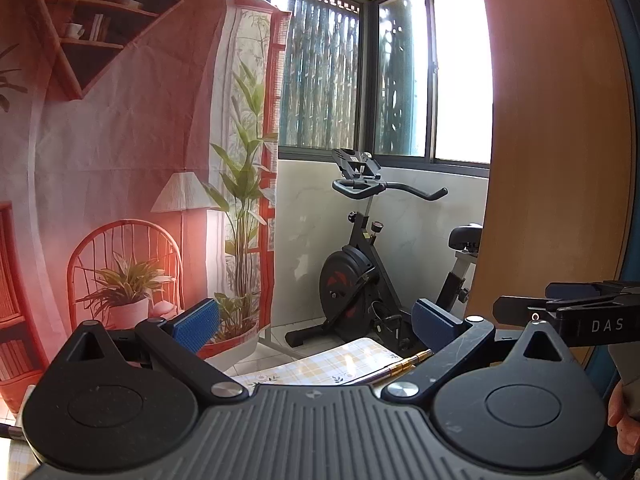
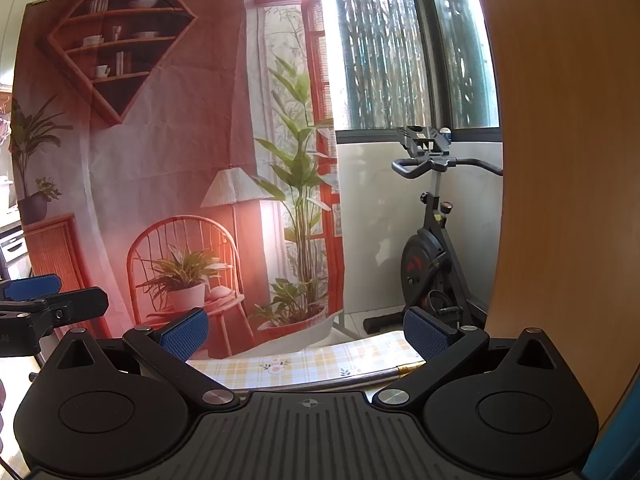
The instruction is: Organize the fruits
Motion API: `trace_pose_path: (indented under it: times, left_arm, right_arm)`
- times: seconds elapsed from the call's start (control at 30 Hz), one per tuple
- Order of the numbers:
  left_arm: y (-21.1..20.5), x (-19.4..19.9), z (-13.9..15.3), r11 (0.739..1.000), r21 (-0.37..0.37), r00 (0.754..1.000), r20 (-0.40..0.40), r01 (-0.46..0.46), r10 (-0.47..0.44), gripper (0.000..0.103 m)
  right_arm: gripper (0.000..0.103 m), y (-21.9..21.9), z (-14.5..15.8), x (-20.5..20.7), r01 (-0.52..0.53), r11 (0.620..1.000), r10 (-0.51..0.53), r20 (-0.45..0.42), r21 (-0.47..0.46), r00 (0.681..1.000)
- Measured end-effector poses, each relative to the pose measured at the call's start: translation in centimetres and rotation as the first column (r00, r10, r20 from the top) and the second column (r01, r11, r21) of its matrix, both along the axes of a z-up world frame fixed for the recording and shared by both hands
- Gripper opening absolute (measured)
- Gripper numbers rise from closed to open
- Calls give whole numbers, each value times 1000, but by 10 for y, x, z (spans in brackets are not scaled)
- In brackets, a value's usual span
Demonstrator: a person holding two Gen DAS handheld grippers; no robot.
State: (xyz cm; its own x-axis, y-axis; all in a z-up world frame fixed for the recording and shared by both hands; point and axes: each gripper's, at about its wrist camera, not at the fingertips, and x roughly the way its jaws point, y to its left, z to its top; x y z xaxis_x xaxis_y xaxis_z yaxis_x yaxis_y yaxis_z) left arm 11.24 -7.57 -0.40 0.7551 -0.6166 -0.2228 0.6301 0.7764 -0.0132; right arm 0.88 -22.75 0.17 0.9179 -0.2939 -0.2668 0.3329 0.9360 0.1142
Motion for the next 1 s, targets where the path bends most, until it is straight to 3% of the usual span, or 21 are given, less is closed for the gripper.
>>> trace_pose_path:
  times: [1.0]
  left_arm:
    - [-2,0,0,1000,3,1000,-7,8,-8,103]
  right_arm:
    - [103,-2,0,0,2,1000,-2,0,3,1000]
